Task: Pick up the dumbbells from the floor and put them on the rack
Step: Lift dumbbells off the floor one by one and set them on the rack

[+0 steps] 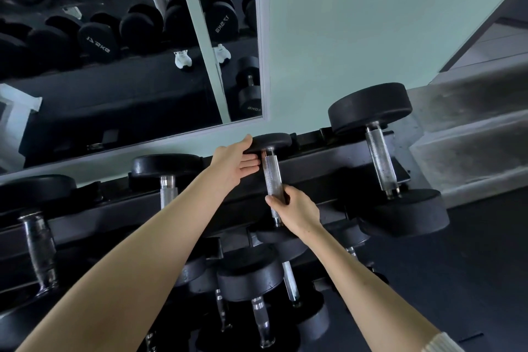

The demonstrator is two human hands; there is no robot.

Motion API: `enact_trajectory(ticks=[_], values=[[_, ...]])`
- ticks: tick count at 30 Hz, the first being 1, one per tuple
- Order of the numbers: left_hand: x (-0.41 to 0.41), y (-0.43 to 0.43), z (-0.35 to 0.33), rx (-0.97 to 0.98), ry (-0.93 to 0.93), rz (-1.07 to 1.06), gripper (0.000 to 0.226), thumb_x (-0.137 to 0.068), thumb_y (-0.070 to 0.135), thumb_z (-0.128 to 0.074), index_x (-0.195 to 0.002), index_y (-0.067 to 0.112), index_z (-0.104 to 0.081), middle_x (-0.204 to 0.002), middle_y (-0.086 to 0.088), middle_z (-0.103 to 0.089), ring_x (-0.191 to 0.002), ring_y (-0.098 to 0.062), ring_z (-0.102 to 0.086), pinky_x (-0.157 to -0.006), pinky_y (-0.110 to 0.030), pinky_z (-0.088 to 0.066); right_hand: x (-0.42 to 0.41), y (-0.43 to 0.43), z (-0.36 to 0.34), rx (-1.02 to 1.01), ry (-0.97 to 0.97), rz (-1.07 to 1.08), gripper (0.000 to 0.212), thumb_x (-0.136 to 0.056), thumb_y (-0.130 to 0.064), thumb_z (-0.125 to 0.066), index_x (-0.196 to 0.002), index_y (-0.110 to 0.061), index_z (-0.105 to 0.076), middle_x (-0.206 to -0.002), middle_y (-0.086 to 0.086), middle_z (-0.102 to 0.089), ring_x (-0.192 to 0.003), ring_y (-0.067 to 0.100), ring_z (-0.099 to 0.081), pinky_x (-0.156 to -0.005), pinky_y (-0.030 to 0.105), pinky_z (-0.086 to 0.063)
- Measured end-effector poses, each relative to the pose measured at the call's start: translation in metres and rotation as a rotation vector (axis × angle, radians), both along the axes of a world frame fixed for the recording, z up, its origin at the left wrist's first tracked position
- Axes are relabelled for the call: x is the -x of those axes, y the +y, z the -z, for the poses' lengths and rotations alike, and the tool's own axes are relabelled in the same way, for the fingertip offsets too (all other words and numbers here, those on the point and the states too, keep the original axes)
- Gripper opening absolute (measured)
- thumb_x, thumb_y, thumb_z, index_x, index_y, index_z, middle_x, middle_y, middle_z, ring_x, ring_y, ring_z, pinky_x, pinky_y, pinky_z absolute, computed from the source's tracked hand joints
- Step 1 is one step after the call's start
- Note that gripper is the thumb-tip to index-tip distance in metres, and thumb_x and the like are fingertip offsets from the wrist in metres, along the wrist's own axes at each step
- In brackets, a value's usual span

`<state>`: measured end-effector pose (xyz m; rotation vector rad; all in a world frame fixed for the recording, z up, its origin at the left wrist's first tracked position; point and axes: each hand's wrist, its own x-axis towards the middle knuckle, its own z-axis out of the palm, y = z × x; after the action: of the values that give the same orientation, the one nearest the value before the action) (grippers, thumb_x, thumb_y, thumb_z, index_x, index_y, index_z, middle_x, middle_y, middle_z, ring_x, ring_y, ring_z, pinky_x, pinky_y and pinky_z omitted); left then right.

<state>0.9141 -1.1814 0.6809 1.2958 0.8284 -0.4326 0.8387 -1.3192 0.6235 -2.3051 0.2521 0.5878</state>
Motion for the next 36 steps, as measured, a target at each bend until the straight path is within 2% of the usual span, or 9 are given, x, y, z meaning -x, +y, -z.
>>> enact_trajectory(ticks=[6,14,17,20,22,24,26,30,36], values=[[0.012,0.018,-0.019,-0.042,0.031,0.118,0.061,-0.092,0.037,-0.053,-0.132,-0.009,-0.041,-0.117,-0.026,-0.061,-0.098,-0.034,-0.063,-0.083,-0.041,-0.054,0.0,-0.011,-0.008,-0.063,-0.017,0.042,0.044,-0.087,-0.046,-0.057,-0.124,-0.022,-0.056,-0.113,-0.005,-0.067,-0.106,0.017,-0.062,-0.089,0.033,-0.049],[0.043,0.094,-0.063,-0.046,-0.088,0.162,0.052,-0.095,0.036,-0.047,-0.124,-0.007,-0.05,-0.113,-0.023,-0.063,-0.103,-0.032,-0.065,-0.086,-0.037,-0.054,0.0,-0.011,-0.016,0.002,0.016,0.027,0.046,-0.091,-0.045,-0.052,-0.127,-0.018,-0.054,-0.105,-0.006,-0.066,-0.098,0.017,-0.064,-0.083,0.033,-0.051],[0.051,0.122,-0.076,-0.068,-0.149,0.133,0.045,-0.096,0.034,-0.046,-0.119,-0.003,-0.054,-0.11,-0.02,-0.066,-0.101,-0.029,-0.066,-0.085,-0.036,-0.054,0.008,0.001,-0.03,0.207,-0.198,0.092,0.04,-0.094,-0.04,-0.05,-0.125,-0.015,-0.055,-0.11,-0.002,-0.068,-0.101,0.02,-0.064,-0.077,0.03,-0.046],[0.059,0.15,-0.082,-0.217,-0.246,0.09,0.03,-0.094,0.032,-0.051,-0.104,0.007,-0.064,-0.099,-0.014,-0.07,-0.093,-0.026,-0.07,-0.083,-0.034,-0.056,0.026,0.038,-0.048,0.138,-0.375,0.112,0.028,-0.093,-0.036,-0.052,-0.108,-0.015,-0.063,-0.098,-0.002,-0.07,-0.087,0.016,-0.064,-0.07,0.026,-0.044],[0.063,0.169,-0.075,-0.426,-0.306,0.125,0.023,-0.092,0.032,-0.053,-0.098,0.016,-0.069,-0.094,-0.004,-0.07,-0.09,-0.02,-0.067,-0.083,-0.031,-0.055,0.041,0.073,-0.051,-0.019,-0.245,0.048,0.029,-0.093,-0.037,-0.053,-0.108,-0.015,-0.064,-0.099,-0.002,-0.071,-0.085,0.012,-0.064,-0.074,0.025,-0.046],[0.065,0.185,-0.063,-0.609,-0.36,0.232,0.016,-0.089,0.037,-0.054,-0.092,0.033,-0.069,-0.093,0.011,-0.067,-0.096,-0.013,-0.062,-0.089,-0.032,-0.05,0.054,0.108,-0.045,-0.163,-0.057,-0.001,0.038,-0.092,-0.039,-0.055,-0.119,-0.012,-0.06,-0.109,0.001,-0.071,-0.098,0.014,-0.066,-0.089,0.029,-0.05],[0.066,0.197,-0.049,-0.637,-0.359,0.381,0.014,-0.088,0.044,-0.054,-0.097,0.043,-0.065,-0.107,0.017,-0.065,-0.112,-0.01,-0.057,-0.101,-0.034,-0.045,0.061,0.137,-0.039,-0.266,0.089,-0.018,0.048,-0.092,-0.042,-0.054,-0.13,-0.012,-0.052,-0.118,0.002,-0.067,-0.108,0.015,-0.062,-0.094,0.029,-0.049],[0.058,0.203,-0.031,-0.58,-0.356,0.638,0.046,-0.09,0.042,-0.054,-0.132,0.027,-0.051,-0.138,0.007,-0.052,-0.13,-0.011,-0.046,-0.113,-0.033,-0.033,0.061,0.176,-0.025,-0.417,0.221,0.024,0.048,-0.091,-0.048,-0.052,-0.125,-0.014,-0.053,-0.106,-0.004,-0.064,-0.096,0.012,-0.06,-0.078,0.023,-0.048],[0.048,0.211,-0.021,-0.801,-0.454,0.888,0.049,-0.086,0.043,-0.059,-0.13,0.023,-0.051,-0.128,0.004,-0.06,-0.11,-0.016,-0.057,-0.097,-0.032,-0.045,0.051,0.192,-0.01,-0.383,0.223,-0.01,0.037,-0.093,-0.041,-0.053,-0.117,-0.013,-0.052,-0.113,0.003,-0.063,-0.105,0.02,-0.061,-0.095,0.037,-0.048]])
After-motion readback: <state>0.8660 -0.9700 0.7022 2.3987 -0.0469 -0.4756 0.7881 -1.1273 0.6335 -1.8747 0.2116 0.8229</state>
